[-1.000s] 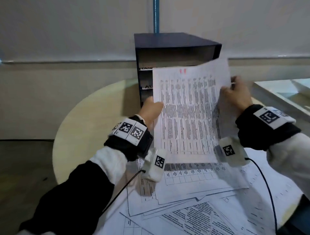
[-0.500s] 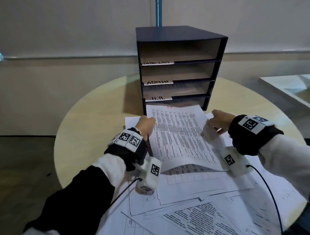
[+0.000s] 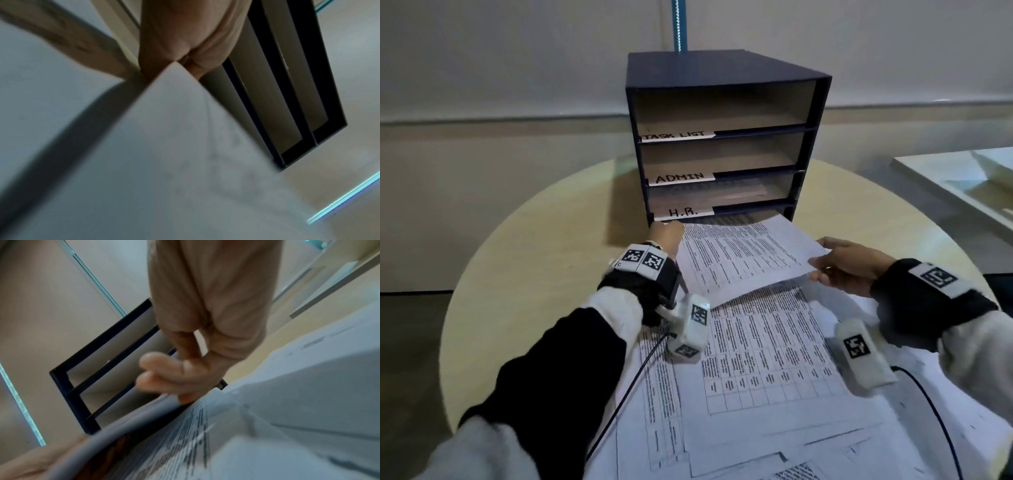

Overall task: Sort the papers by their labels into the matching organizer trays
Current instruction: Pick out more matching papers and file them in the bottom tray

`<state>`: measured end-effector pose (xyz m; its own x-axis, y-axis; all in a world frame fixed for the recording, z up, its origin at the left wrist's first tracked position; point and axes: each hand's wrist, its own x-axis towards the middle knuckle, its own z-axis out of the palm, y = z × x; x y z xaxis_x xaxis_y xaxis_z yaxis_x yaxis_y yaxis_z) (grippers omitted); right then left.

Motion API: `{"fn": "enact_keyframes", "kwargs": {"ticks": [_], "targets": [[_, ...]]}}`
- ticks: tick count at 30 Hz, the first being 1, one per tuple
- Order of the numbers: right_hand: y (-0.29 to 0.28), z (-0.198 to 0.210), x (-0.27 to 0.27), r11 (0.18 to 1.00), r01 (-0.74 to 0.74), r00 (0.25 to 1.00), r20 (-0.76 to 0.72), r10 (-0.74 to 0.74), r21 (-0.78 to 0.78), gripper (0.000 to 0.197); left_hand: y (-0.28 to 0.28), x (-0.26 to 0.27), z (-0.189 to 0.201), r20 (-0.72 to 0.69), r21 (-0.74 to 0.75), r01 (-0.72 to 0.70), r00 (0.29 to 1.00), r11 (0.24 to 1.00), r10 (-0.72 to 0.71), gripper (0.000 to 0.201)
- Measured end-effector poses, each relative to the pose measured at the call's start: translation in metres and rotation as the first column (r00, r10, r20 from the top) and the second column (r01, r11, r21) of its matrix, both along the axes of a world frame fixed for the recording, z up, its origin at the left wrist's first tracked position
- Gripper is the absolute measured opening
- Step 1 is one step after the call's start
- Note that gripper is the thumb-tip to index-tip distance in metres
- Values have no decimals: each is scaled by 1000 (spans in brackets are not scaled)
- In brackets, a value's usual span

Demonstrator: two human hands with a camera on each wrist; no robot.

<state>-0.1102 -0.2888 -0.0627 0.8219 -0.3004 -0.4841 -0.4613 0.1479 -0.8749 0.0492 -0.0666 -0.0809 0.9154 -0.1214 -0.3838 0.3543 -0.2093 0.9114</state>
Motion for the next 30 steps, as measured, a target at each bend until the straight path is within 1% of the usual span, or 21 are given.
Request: {"fn": "enact_keyframes", "kwargs": {"ticks": [1, 2, 4, 5, 6, 8, 9, 10, 11, 12, 14, 15, 17, 18, 19, 20, 21, 23, 26, 28, 30], "targets": [[0, -1, 7, 999, 29, 1000, 6, -30, 26, 20, 1, -2, -1, -35, -108, 5, 999, 994, -9, 20], [1, -2, 13, 997, 61, 998, 9, -62, 45, 17, 2, -4, -3, -51, -166, 8, 999, 986, -17, 17], [4, -6, 28, 989, 121, 992, 12, -122, 85, 15, 5, -12, -1, -41, -170, 48, 998, 984, -56, 13], [6, -7, 36, 984, 142, 990, 11, -144, 110, 16, 6, -12, 0, -22, -104, 89, 996, 991, -92, 13], [10, -6, 42, 980, 154, 988, 10, -156, 126, 22, 8, -13, 3, 9, 2, 134, 991, 991, -134, 18], [15, -6, 55, 971, 192, 981, 10, -195, 142, 40, 12, -17, 10, -12, 225, 242, 969, 944, -245, 42], [17, -5, 61, 967, 211, 976, 27, -217, 142, 45, 16, -14, 11, -47, 286, 304, 952, 909, -304, 51], [19, -4, 67, 960, 241, 968, 39, -248, 144, 47, 18, -14, 13, -69, 299, 347, 937, 889, -343, 55], [20, -5, 73, 952, 266, 959, 56, -277, 151, 47, 20, -15, 13, -83, 267, 365, 931, 892, -357, 54], [22, -4, 77, 949, 281, 954, 66, -293, 144, 46, 21, -17, 12, -90, 188, 353, 935, 916, -342, 51], [26, -5, 87, 941, 300, 947, 74, -314, 156, 46, 21, -17, 6, -43, -1, 275, 960, 961, -275, 31], [27, -6, 91, 934, 315, 941, 74, -331, 167, 45, 21, -17, 7, -17, -48, 243, 970, 969, -244, 22], [32, -6, 98, 914, 343, 930, 57, -363, 217, 36, 21, -15, 11, 10, 2, 286, 958, 958, -286, 19], [35, -6, 101, 909, 346, 929, 49, -366, 234, 24, 21, -12, 14, 3, 133, 360, 932, 923, -364, 23], [37, -5, 104, 902, 345, 929, 45, -368, 258, 13, 22, -11, 20, 3, 294, 421, 898, 858, -441, 28], [39, -5, 107, 899, 347, 928, 45, -371, 267, 18, 22, -10, 21, 5, 422, 441, 873, 792, -489, 35], [40, -8, 112, 910, 342, 931, 46, -361, 235, 25, 23, -8, 22, 6, 497, 444, 858, 746, -514, 39], [45, -10, 116, 927, 336, 936, 50, -348, 167, 28, 24, -3, 19, -18, 544, 474, 831, 692, -556, 35], [45, -13, 120, 948, 309, 950, 27, -312, 81, 26, 26, -4, 15, -29, 565, 505, 802, 652, -597, 19], [43, -15, 124, 931, 348, 937, 5, -350, 110, 21, 27, -4, 15, -2, 620, 493, 779, 610, -627, 20], [41, -16, 130, 925, 372, 928, -51, -369, 73, 21, 26, -3, 14, -19, 688, 497, 741, 529, -671, 28]]}}
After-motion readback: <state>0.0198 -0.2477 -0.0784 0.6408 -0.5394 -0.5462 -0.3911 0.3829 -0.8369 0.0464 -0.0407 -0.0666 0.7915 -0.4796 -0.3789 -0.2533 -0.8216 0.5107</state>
